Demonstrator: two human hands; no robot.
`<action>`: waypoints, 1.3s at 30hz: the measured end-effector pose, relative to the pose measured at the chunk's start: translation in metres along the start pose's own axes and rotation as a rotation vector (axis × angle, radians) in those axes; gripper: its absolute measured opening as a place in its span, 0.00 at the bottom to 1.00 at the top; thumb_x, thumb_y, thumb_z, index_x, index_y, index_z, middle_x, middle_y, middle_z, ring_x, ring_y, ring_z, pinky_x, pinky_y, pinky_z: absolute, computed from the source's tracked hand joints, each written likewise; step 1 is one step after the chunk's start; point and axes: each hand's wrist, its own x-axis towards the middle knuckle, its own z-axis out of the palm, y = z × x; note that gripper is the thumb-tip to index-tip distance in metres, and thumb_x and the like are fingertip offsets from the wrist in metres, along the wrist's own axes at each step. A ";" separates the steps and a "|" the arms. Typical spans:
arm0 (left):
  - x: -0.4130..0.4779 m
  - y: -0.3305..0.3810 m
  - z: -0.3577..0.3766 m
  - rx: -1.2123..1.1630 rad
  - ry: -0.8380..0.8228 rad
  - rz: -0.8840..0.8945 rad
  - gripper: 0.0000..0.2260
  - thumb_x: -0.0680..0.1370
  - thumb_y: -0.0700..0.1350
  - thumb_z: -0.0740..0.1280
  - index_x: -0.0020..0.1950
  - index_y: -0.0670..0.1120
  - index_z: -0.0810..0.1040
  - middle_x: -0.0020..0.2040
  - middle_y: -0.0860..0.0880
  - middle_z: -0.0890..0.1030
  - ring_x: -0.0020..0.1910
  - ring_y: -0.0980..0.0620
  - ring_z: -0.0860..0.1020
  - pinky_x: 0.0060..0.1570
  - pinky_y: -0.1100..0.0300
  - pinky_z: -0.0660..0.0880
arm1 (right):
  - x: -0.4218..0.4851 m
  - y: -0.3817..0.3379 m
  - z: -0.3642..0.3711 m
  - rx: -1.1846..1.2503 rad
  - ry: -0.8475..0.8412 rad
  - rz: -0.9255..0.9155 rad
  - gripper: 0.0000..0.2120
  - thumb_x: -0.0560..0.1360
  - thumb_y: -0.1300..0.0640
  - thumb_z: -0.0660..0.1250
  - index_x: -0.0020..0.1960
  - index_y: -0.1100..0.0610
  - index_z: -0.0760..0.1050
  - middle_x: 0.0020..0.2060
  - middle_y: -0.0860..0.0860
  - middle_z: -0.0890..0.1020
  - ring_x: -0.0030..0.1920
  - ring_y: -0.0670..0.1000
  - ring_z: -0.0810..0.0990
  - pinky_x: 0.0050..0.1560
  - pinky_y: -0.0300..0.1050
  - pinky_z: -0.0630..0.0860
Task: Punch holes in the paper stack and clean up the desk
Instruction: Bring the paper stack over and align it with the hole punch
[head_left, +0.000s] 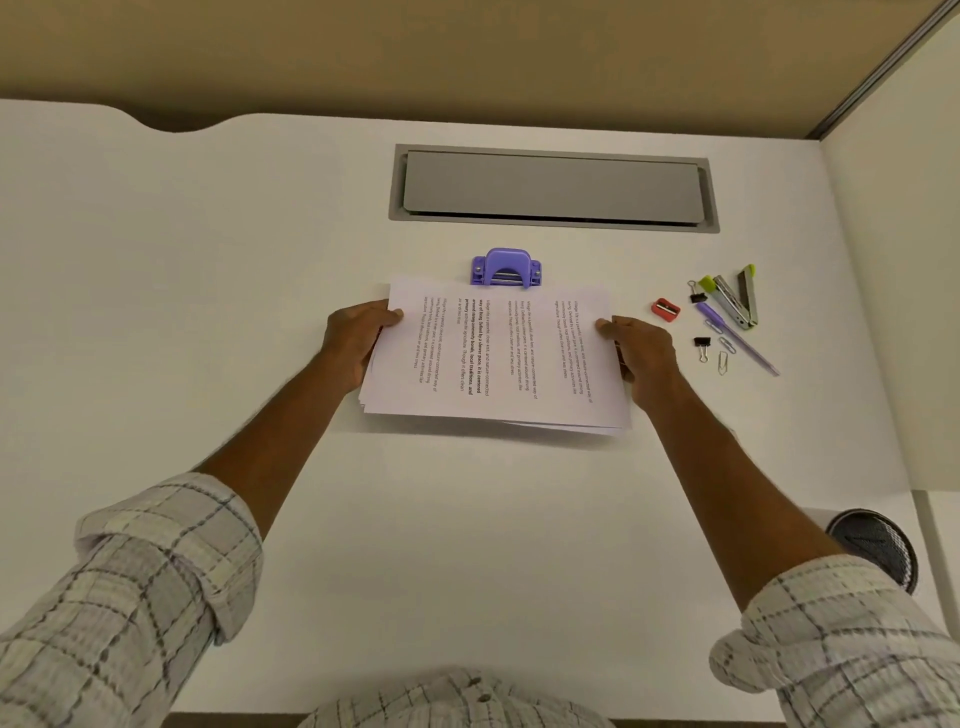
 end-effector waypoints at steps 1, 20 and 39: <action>0.000 0.000 -0.001 -0.010 -0.004 -0.003 0.14 0.77 0.37 0.72 0.62 0.42 0.83 0.54 0.42 0.86 0.47 0.44 0.86 0.45 0.53 0.84 | 0.001 0.001 0.000 -0.001 -0.004 -0.001 0.01 0.74 0.55 0.74 0.43 0.51 0.83 0.39 0.48 0.88 0.42 0.52 0.87 0.45 0.47 0.84; 0.007 -0.001 0.002 0.030 -0.030 0.015 0.16 0.79 0.39 0.71 0.66 0.41 0.81 0.56 0.43 0.85 0.47 0.46 0.85 0.45 0.54 0.83 | 0.003 0.002 0.002 0.036 -0.005 0.011 0.05 0.75 0.56 0.74 0.51 0.50 0.82 0.47 0.51 0.87 0.44 0.52 0.86 0.42 0.45 0.83; 0.008 0.001 0.005 0.224 0.031 0.156 0.14 0.78 0.42 0.73 0.64 0.44 0.83 0.56 0.45 0.86 0.53 0.43 0.86 0.54 0.48 0.84 | 0.004 0.007 0.007 -0.064 0.078 -0.148 0.04 0.77 0.54 0.72 0.51 0.51 0.82 0.47 0.48 0.87 0.43 0.48 0.86 0.39 0.41 0.81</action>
